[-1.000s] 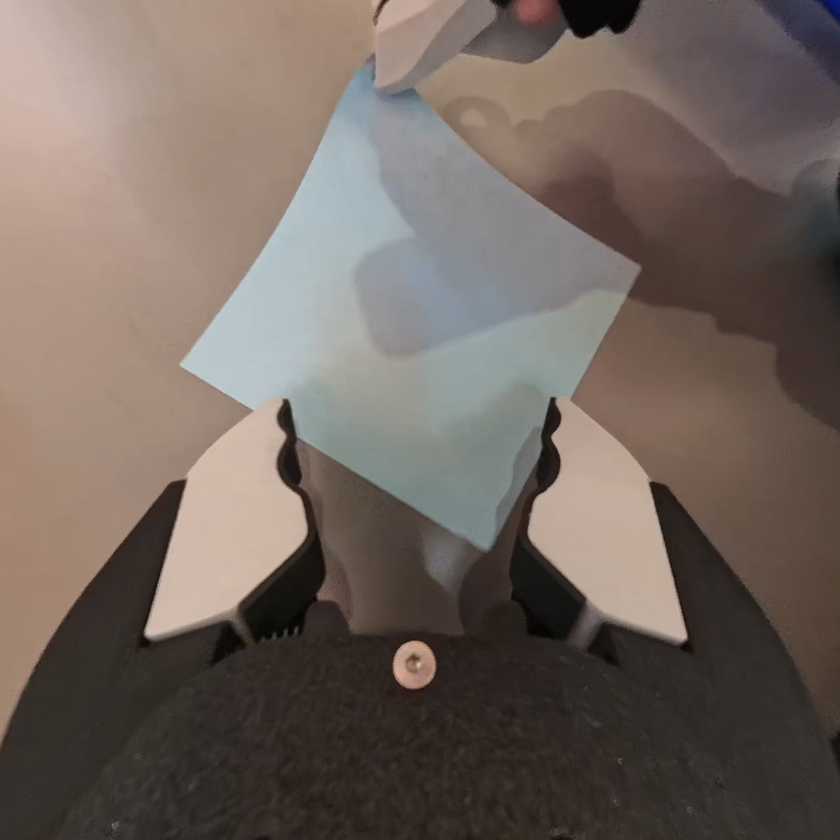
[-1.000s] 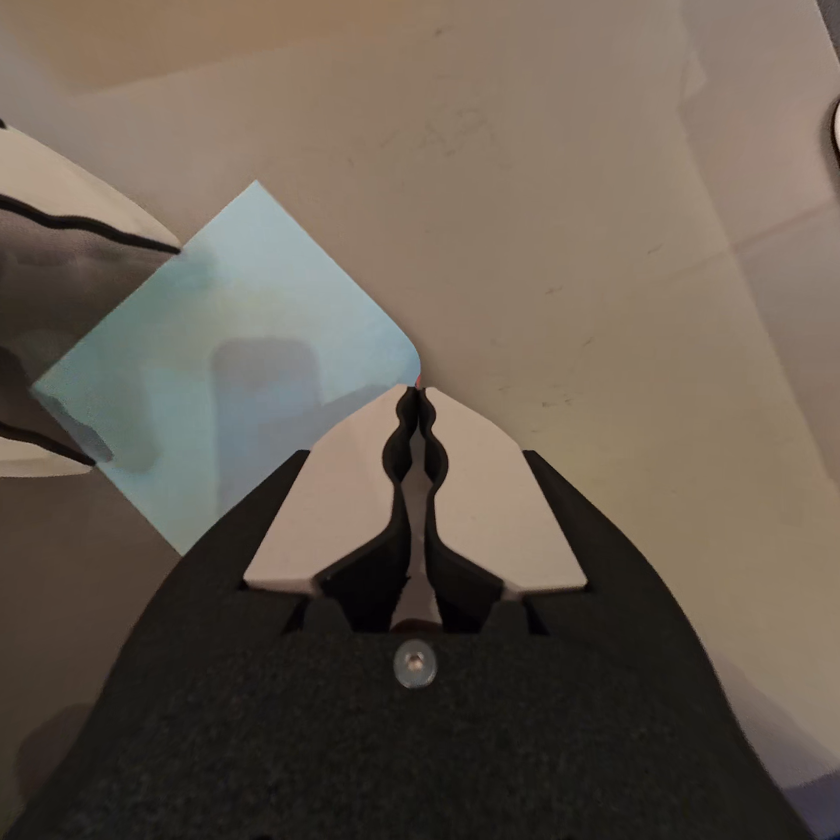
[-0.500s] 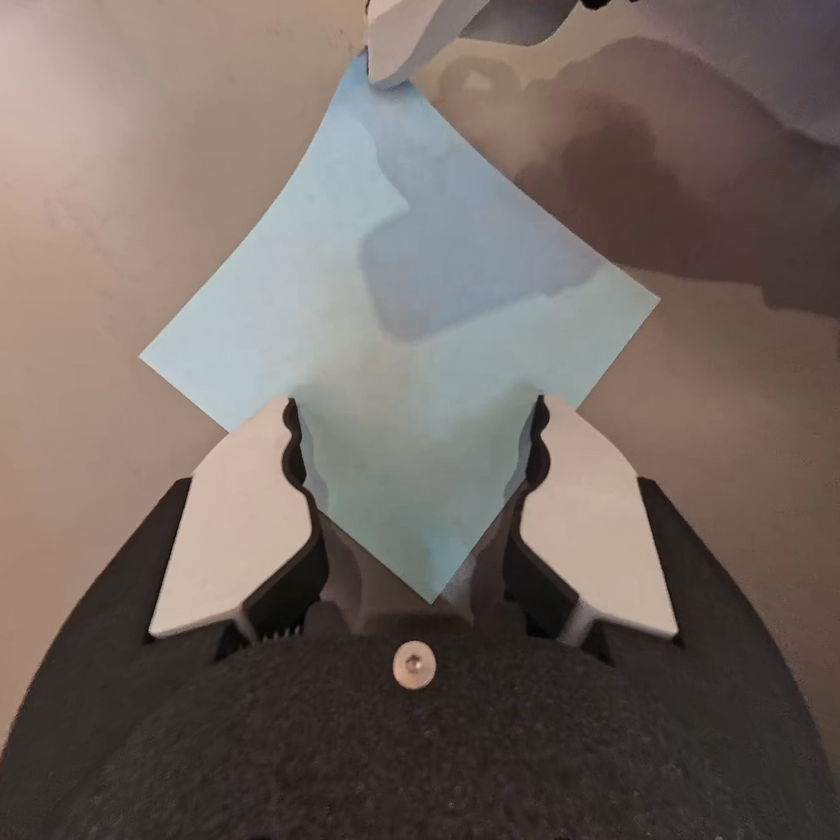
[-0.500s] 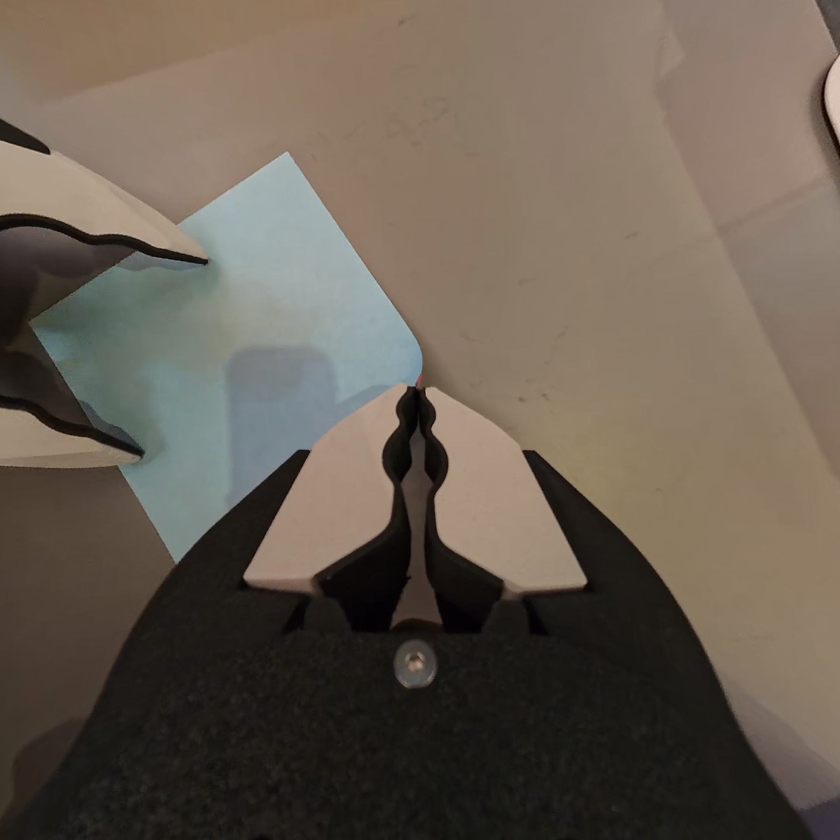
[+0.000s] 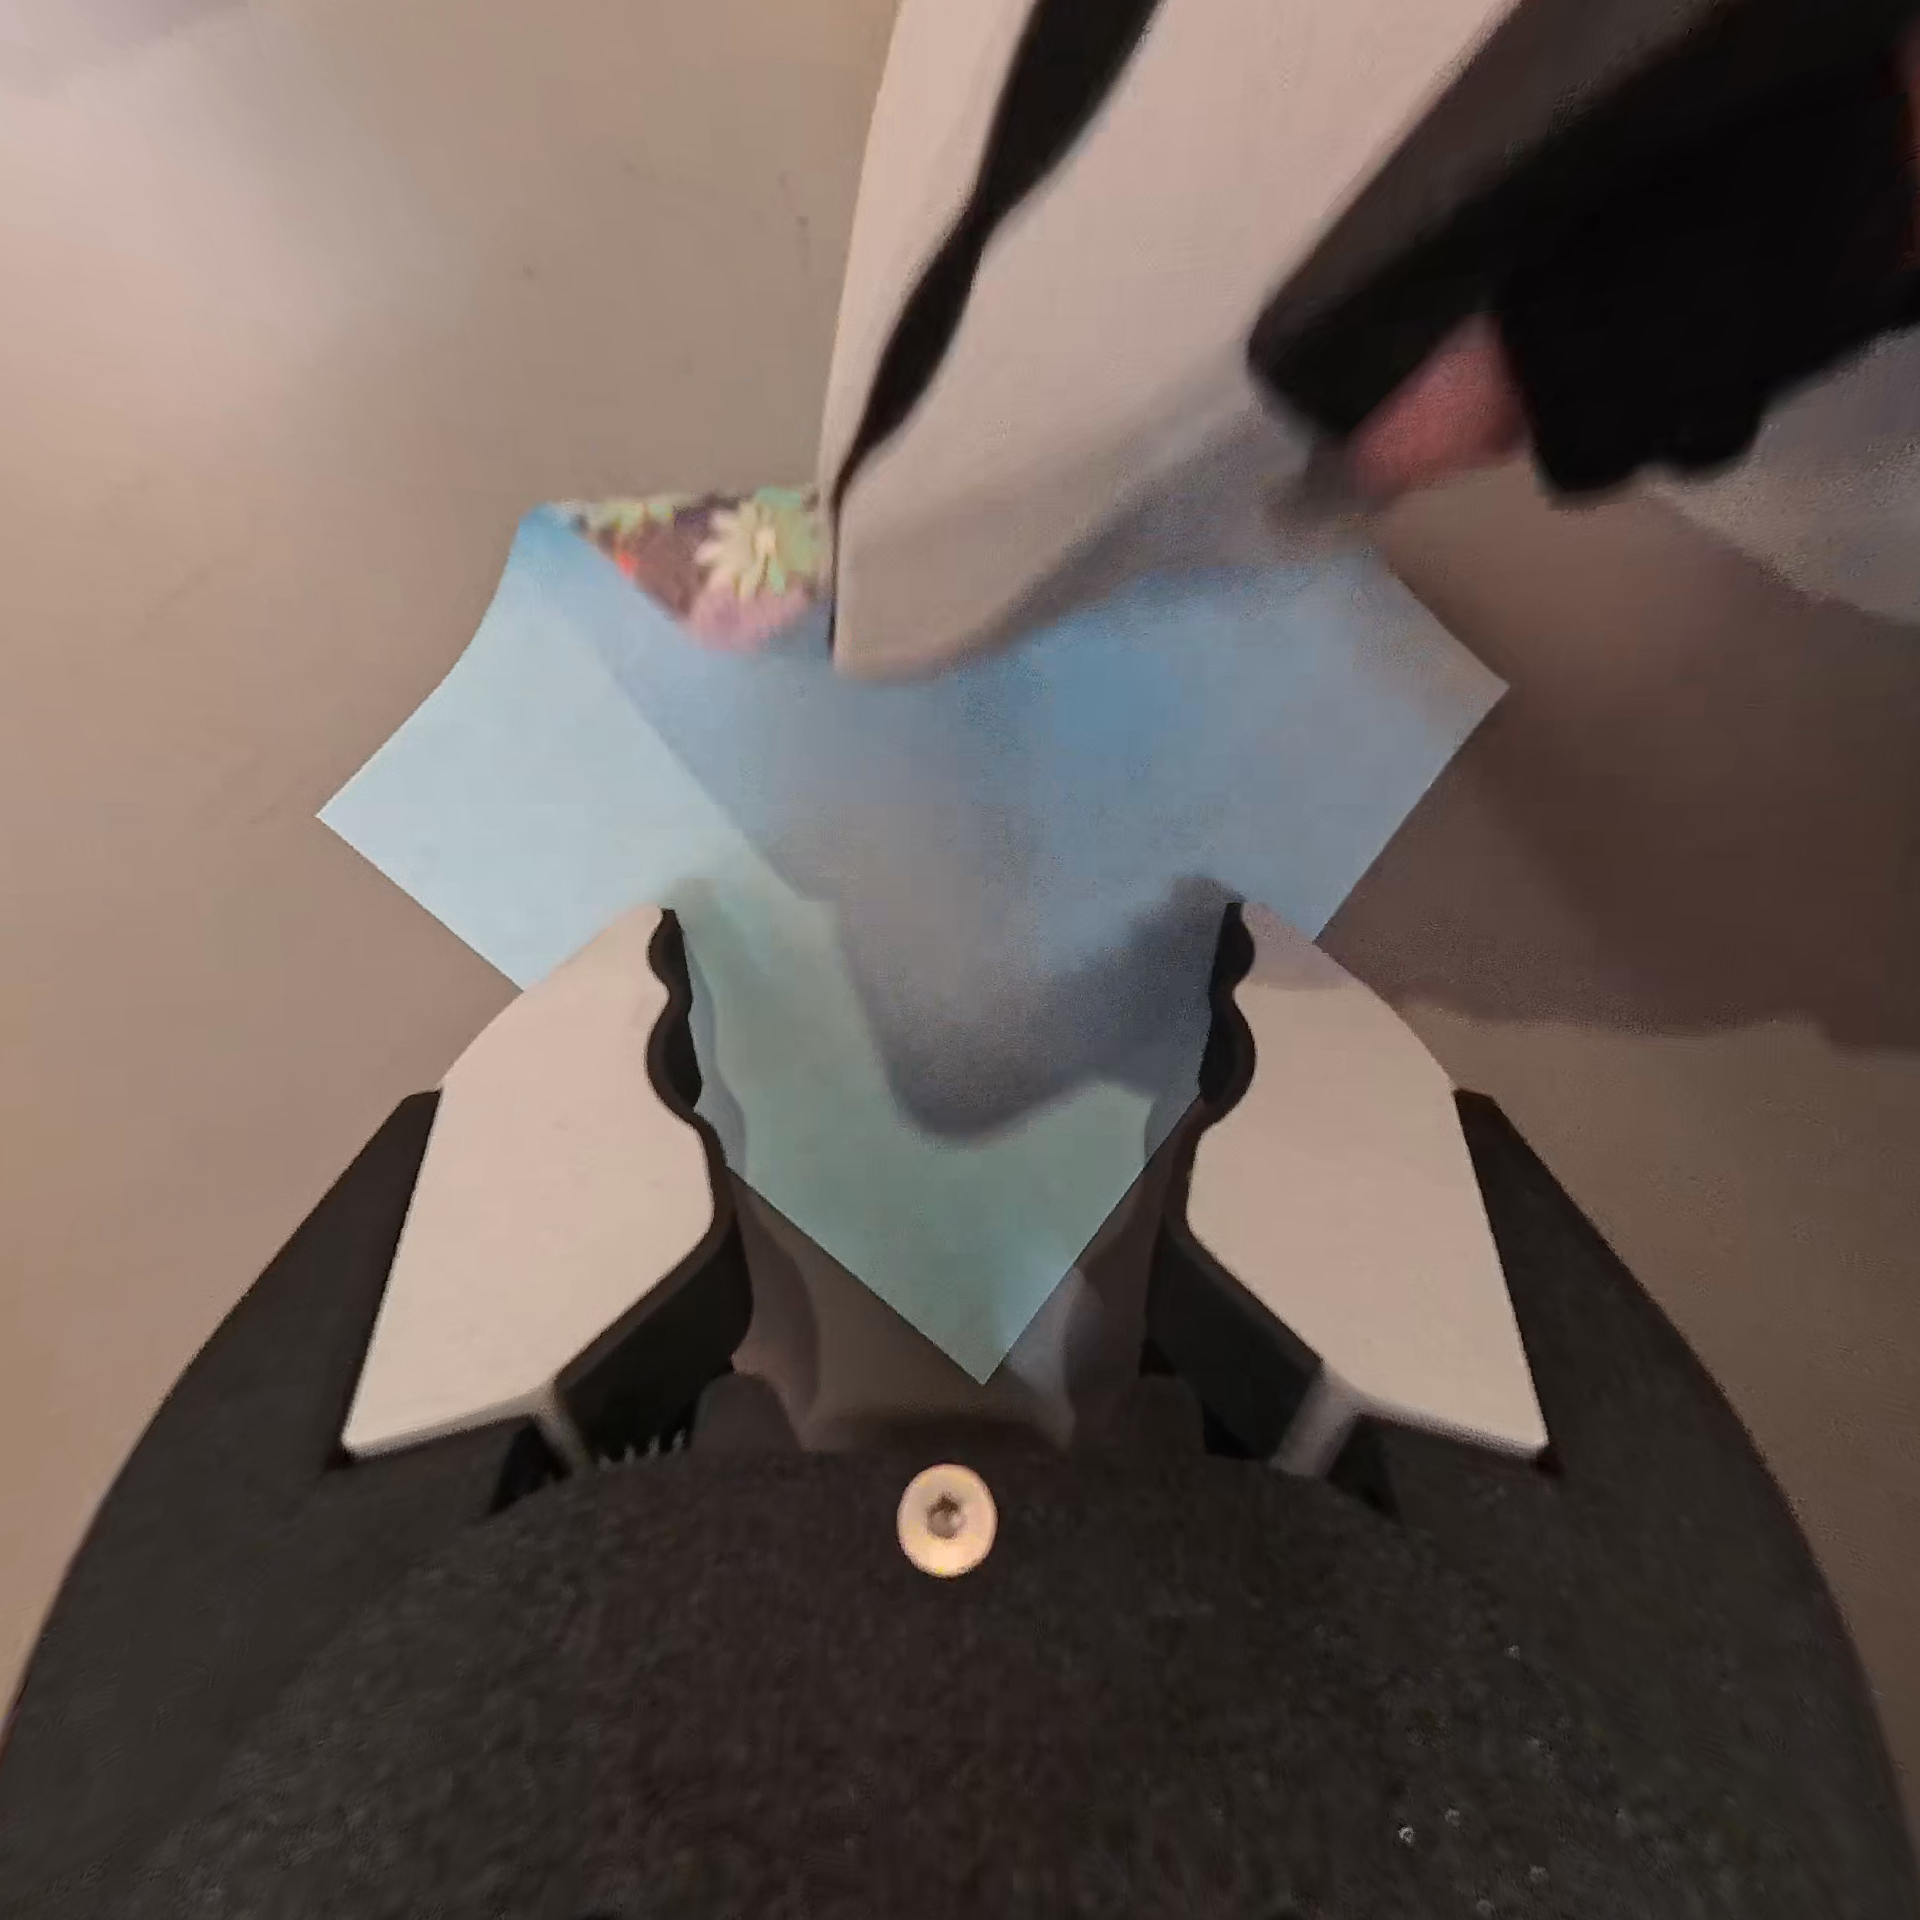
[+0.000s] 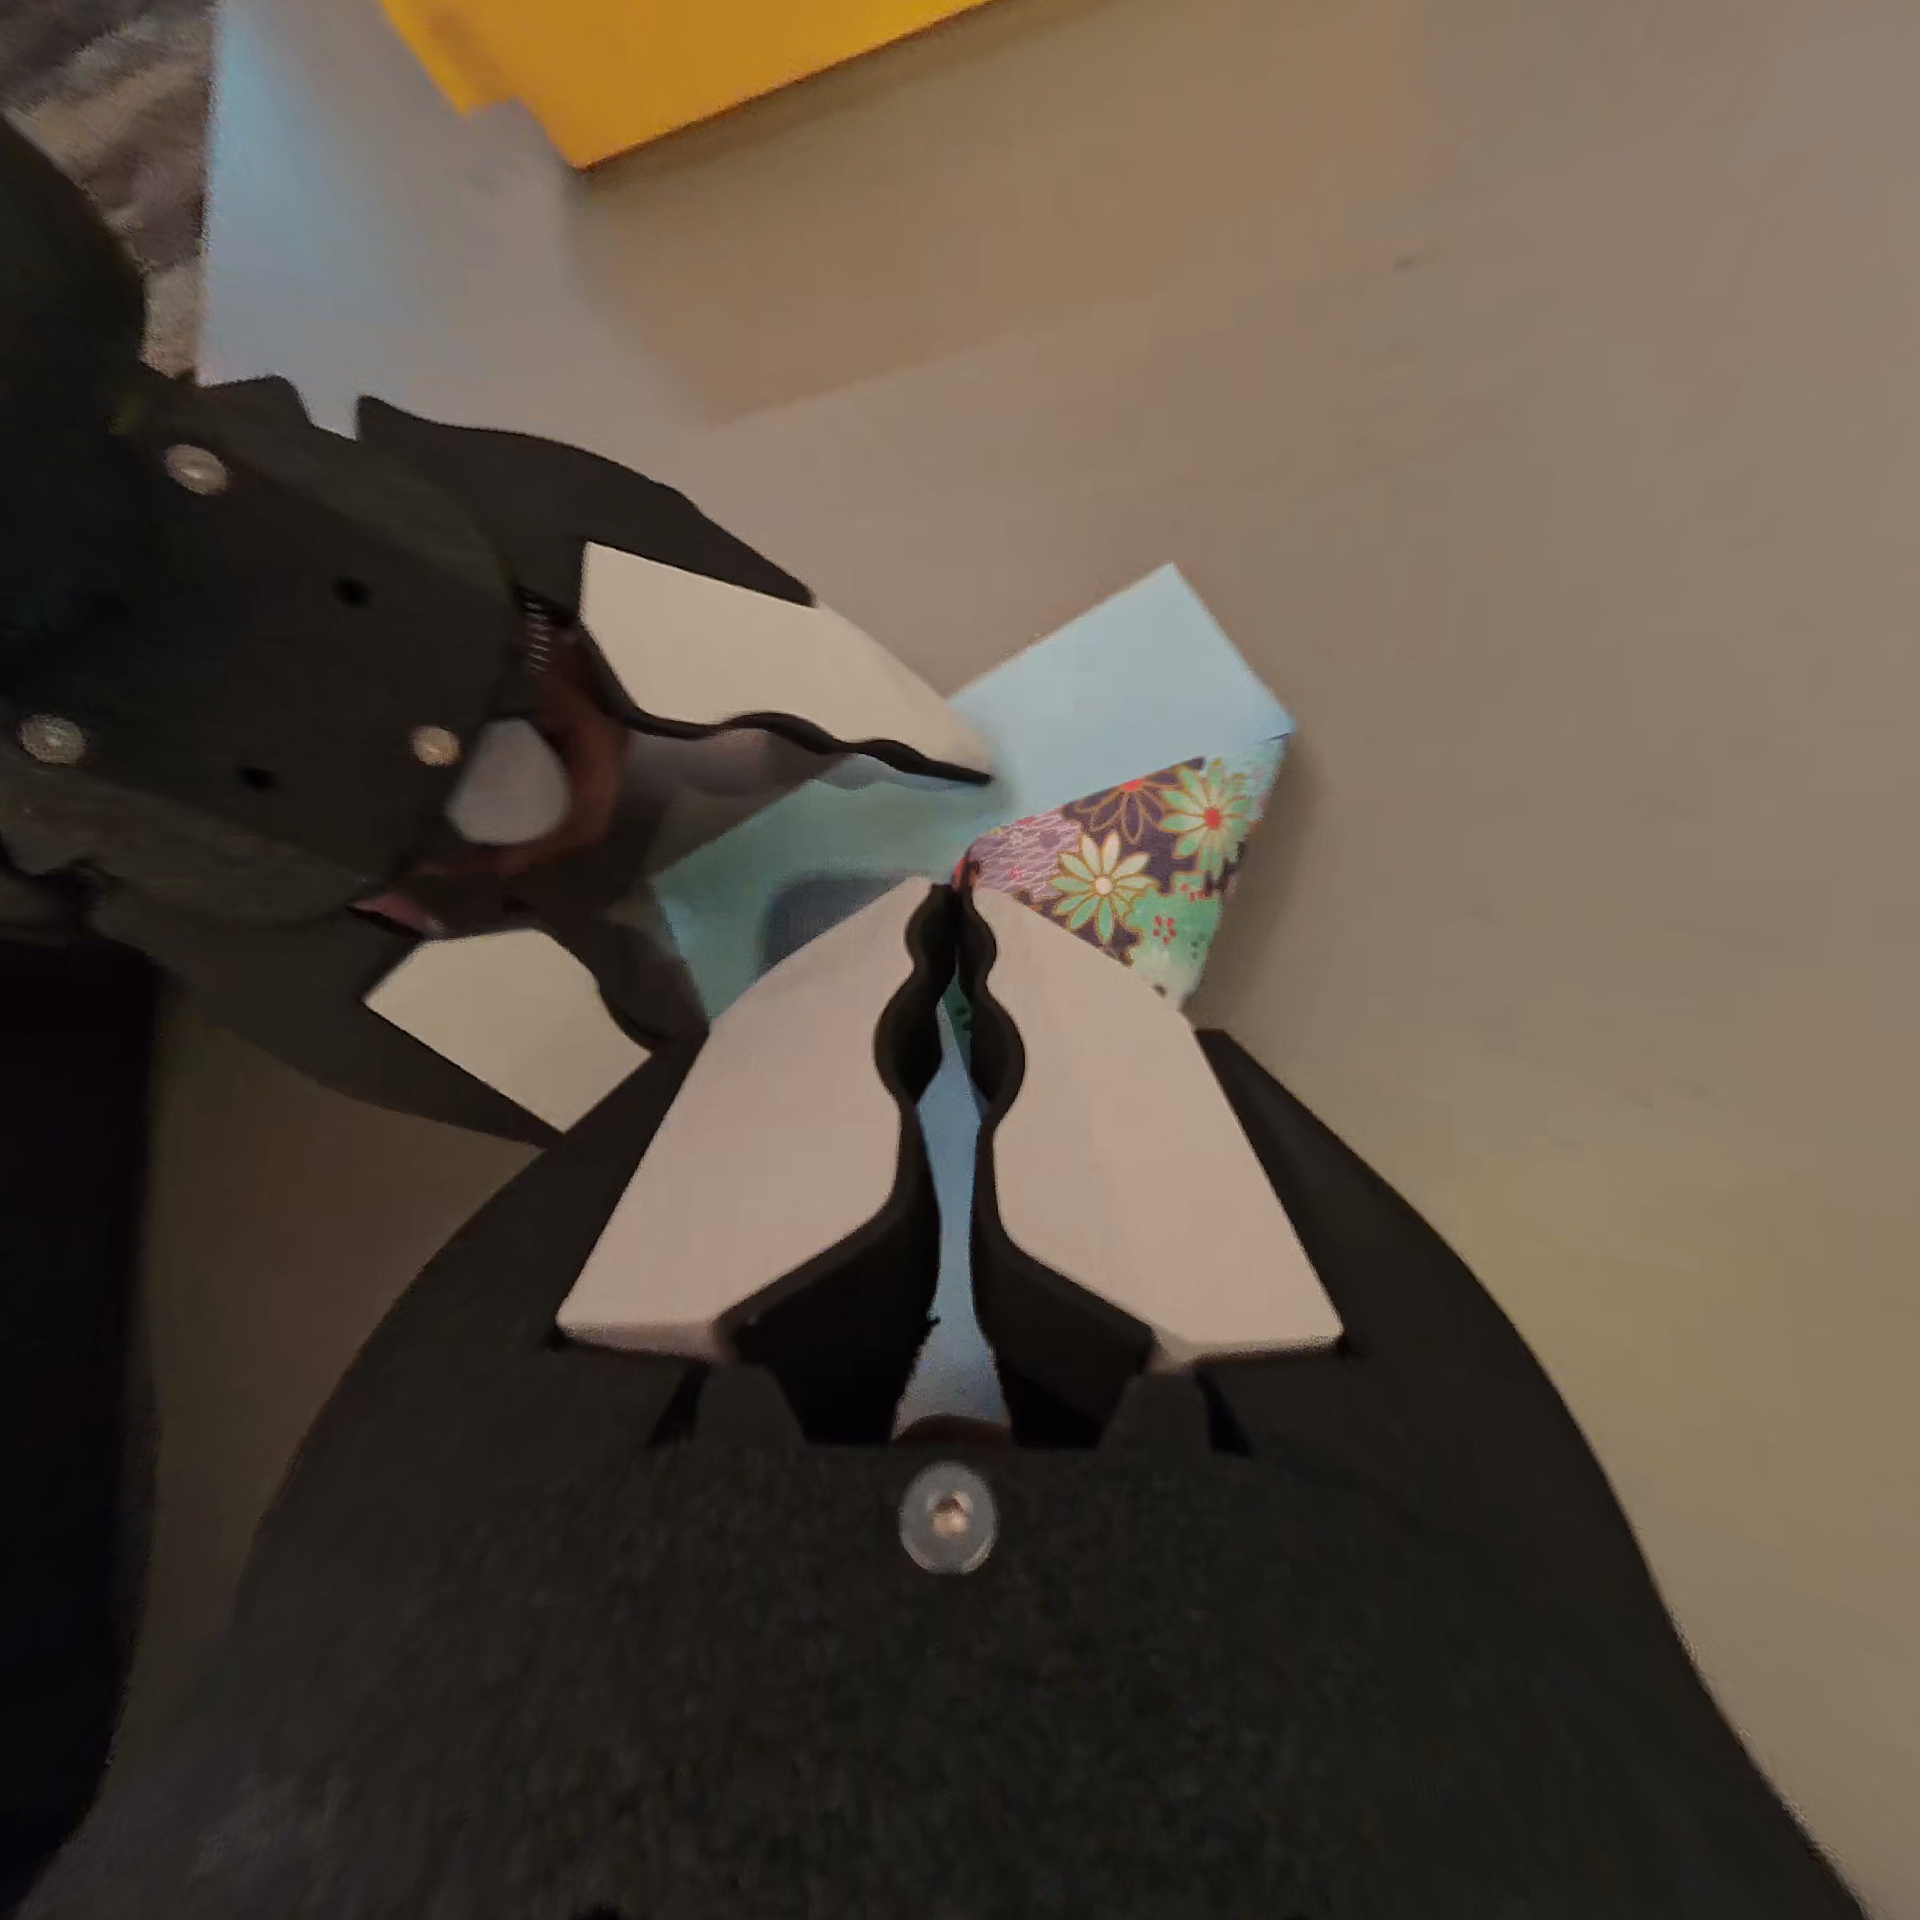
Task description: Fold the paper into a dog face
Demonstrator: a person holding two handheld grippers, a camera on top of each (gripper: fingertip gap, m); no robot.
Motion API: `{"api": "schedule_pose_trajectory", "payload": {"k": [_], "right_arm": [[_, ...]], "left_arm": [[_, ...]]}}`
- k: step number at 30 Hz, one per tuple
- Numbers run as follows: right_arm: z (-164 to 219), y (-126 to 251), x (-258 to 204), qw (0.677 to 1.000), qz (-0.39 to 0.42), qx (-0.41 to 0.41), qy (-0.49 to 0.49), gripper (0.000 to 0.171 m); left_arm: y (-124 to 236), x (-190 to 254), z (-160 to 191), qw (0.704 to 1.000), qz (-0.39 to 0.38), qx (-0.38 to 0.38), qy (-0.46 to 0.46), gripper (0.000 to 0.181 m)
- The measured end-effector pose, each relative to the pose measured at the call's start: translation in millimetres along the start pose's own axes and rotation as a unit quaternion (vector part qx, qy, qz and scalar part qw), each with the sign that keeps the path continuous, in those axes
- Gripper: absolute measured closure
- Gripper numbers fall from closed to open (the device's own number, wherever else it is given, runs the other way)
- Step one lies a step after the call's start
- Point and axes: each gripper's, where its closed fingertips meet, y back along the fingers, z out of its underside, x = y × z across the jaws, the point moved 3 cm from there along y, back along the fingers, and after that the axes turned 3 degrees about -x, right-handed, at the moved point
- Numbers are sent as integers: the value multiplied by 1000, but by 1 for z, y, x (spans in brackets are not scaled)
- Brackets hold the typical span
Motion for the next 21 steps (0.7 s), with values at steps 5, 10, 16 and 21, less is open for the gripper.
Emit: {"api": "schedule_pose_trajectory", "payload": {"k": [5,10,16,21], "right_arm": [[23,-25,-8,997,-5,-82,2,171],[29,-28,-7,993,22,-112,17,171],[30,-28,-7,993,28,-108,27,171],[29,-28,-3,989,45,-119,69,171]], "left_arm": [[-6,6,-8,1000,-4,-3,5,86],[-7,6,-9,1000,-5,-10,7,86],[16,0,-4,999,13,35,14,91],[18,-8,9,999,47,16,-19,100]]}}
